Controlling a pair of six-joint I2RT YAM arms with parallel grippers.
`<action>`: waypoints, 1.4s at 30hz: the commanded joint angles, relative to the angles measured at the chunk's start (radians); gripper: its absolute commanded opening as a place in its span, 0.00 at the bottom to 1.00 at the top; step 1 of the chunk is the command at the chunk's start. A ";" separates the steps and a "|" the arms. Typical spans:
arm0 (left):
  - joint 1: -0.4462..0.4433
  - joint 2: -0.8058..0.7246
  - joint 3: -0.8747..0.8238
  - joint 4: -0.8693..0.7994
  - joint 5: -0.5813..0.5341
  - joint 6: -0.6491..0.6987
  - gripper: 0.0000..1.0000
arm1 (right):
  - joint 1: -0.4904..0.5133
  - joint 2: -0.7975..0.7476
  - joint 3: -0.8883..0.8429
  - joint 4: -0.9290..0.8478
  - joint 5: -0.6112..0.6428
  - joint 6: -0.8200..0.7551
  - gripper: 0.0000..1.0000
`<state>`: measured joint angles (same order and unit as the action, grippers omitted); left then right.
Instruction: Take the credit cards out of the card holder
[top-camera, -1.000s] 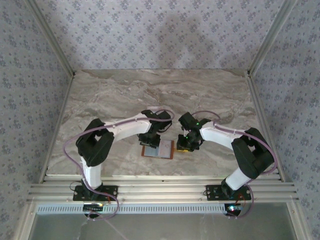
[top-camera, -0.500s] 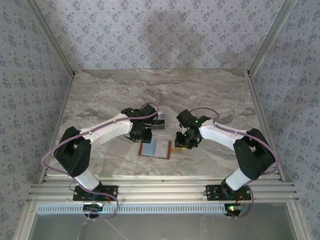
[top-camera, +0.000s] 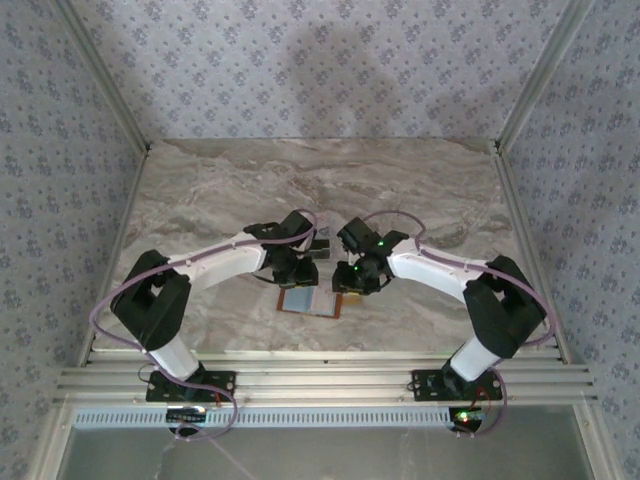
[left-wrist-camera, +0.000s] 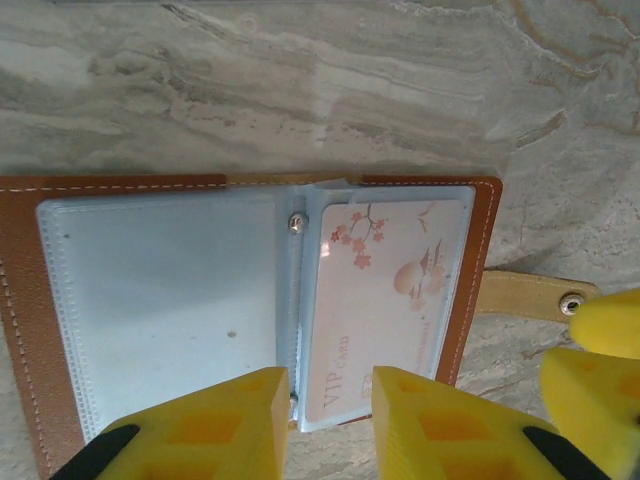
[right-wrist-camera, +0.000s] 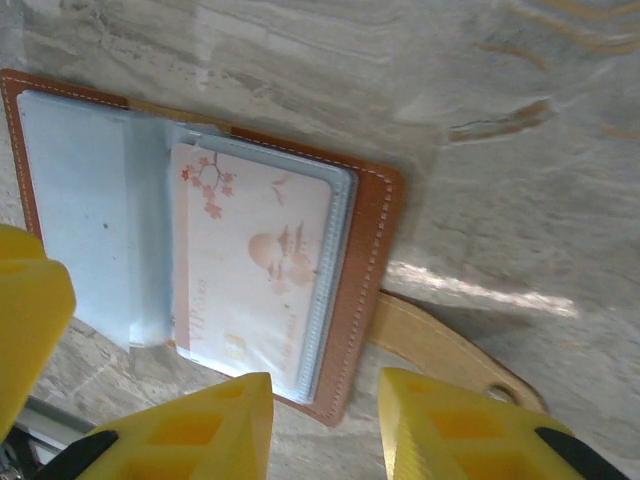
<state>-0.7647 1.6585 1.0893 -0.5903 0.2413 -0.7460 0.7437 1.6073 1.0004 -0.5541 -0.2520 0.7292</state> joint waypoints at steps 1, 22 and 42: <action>0.010 0.010 -0.009 0.032 0.029 -0.017 0.29 | 0.019 0.059 0.015 0.034 -0.009 0.050 0.37; 0.010 0.057 -0.012 0.070 0.087 -0.040 0.30 | 0.017 0.187 0.041 -0.040 0.111 -0.028 0.36; 0.014 0.098 -0.070 0.173 0.115 -0.079 0.20 | 0.014 0.194 0.060 -0.081 0.130 -0.051 0.31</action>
<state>-0.7582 1.7321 1.0298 -0.4377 0.3309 -0.8143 0.7658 1.7733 1.0687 -0.5838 -0.1715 0.6907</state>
